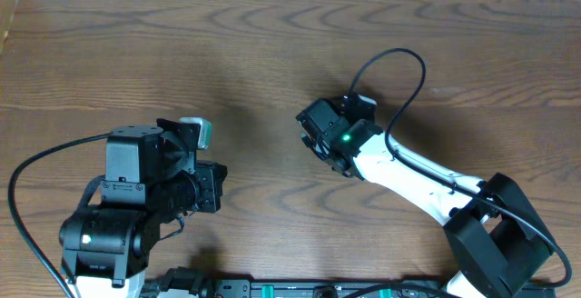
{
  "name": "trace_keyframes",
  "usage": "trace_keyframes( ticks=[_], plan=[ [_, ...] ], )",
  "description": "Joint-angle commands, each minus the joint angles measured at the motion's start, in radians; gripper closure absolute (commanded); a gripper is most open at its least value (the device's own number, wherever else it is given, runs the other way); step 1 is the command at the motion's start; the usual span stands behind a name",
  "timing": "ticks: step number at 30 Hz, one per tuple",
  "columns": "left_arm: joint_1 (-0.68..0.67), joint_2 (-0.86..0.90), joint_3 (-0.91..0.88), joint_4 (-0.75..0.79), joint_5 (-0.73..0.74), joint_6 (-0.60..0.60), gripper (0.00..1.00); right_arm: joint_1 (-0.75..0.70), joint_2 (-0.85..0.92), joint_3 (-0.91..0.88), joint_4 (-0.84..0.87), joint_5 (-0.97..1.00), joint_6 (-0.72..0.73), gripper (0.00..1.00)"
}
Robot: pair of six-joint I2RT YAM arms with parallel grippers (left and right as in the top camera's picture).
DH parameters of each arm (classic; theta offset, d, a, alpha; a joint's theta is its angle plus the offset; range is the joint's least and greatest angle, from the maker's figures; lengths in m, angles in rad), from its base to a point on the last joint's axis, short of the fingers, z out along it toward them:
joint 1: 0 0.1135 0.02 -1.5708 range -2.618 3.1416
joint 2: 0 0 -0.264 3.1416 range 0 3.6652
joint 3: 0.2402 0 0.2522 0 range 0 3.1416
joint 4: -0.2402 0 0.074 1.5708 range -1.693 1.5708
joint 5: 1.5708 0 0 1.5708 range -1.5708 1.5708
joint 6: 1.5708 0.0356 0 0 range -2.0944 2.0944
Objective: Untangle cables
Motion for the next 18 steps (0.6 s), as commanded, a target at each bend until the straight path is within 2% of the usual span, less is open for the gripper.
trace_keyframes(
  ticks=[1, 3, 6, 12, 18],
  plan=[
    [-0.002, -0.001, -0.007, -0.007, 0.002, 0.014, 0.92, -0.006, -0.034, 0.061, 0.009, -0.030, -0.292, 0.99],
    [-0.002, -0.001, -0.007, -0.007, 0.002, 0.014, 0.92, -0.007, -0.072, 0.113, -0.011, -0.045, -0.390, 0.99],
    [-0.002, -0.001, -0.007, -0.007, 0.002, 0.014, 0.92, -0.009, -0.174, 0.281, -0.072, -0.069, -0.592, 0.99],
    [-0.002, -0.001, -0.007, -0.007, 0.002, 0.014, 0.92, -0.010, -0.299, 0.560, -0.146, -0.116, -0.713, 0.99],
    [-0.002, -0.001, -0.008, -0.007, 0.002, 0.014, 0.92, -0.010, -0.384, 0.682, -0.147, -0.157, -0.772, 0.99]
  ],
)
